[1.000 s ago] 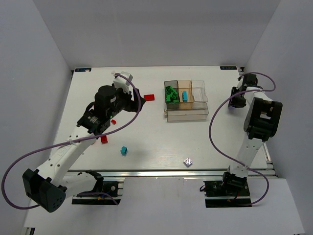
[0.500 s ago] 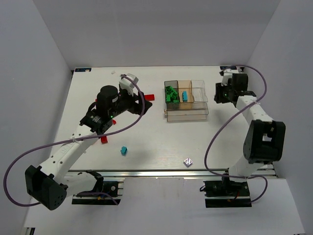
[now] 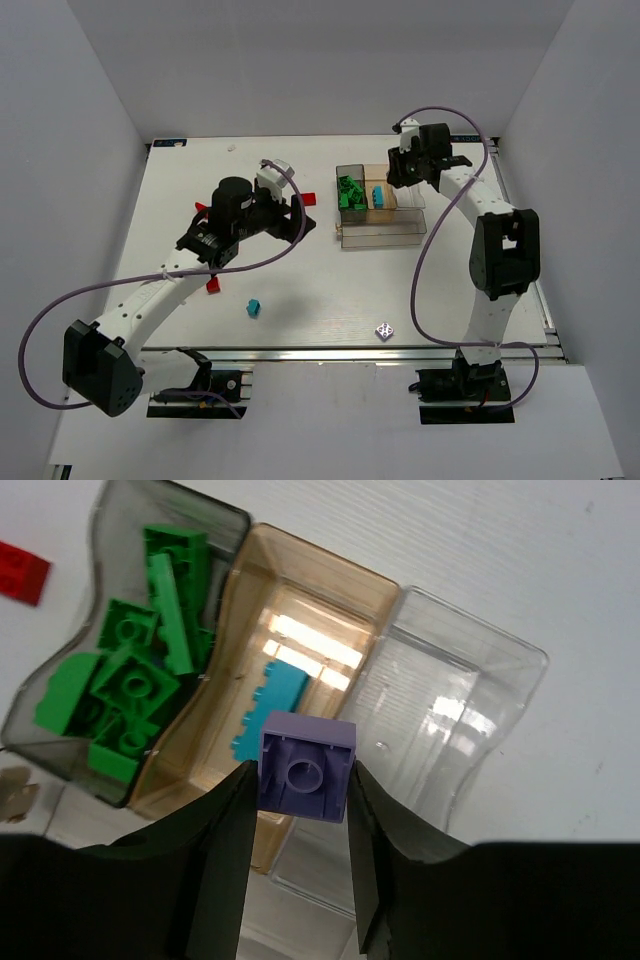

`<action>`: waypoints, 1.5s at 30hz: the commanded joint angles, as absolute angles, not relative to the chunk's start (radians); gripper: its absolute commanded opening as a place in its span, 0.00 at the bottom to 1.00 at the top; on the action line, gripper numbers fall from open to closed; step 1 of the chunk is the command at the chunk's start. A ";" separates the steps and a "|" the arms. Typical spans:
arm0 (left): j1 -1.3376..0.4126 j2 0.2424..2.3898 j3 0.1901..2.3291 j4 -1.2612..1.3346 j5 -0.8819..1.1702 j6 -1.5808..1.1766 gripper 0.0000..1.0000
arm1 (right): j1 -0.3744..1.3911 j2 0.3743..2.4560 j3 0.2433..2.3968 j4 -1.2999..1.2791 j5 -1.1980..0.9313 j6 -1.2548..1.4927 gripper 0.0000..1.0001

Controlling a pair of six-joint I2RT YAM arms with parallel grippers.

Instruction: Sort the legos into containers by color

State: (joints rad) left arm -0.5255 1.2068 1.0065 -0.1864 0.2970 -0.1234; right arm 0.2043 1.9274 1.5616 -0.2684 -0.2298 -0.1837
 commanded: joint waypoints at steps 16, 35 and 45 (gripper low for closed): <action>-0.552 1.324 1.026 -0.138 0.537 -0.179 0.86 | 0.189 2.011 1.638 -0.339 -0.034 -0.132 0.45; -0.640 1.188 0.950 -0.572 -0.188 -0.455 0.37 | 0.189 1.505 1.177 -0.536 -0.860 -0.809 0.53; -0.608 1.227 0.838 -0.744 -0.427 -0.572 0.78 | 0.393 1.093 0.732 -0.454 -0.927 -1.017 0.89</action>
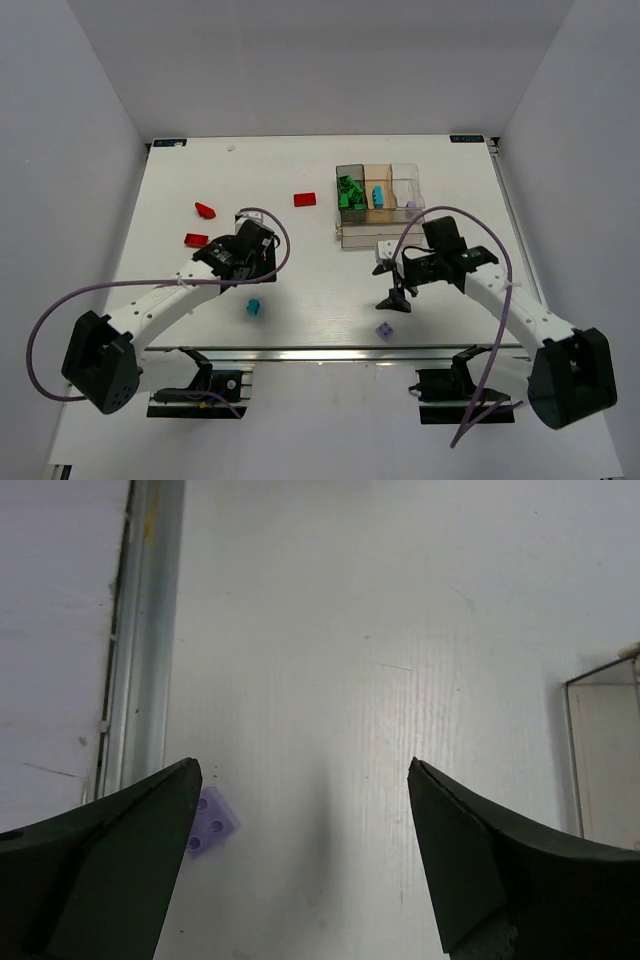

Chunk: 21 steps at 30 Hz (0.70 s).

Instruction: Sort the legos into containers by color

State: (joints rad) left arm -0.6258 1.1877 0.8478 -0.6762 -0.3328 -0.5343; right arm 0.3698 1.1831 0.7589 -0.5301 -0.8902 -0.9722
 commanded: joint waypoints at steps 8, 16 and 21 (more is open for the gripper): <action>-0.598 1.380 0.818 -0.736 -0.358 -0.563 0.79 | 0.411 1.048 0.718 -0.496 -0.881 -1.002 0.86; -0.598 1.465 0.792 -0.730 -0.255 -0.563 0.71 | 0.408 1.039 0.709 -0.440 -0.819 -0.947 0.84; -0.598 1.489 0.779 -0.735 -0.232 -0.558 0.60 | 0.407 1.051 0.716 -0.400 -0.776 -0.905 0.84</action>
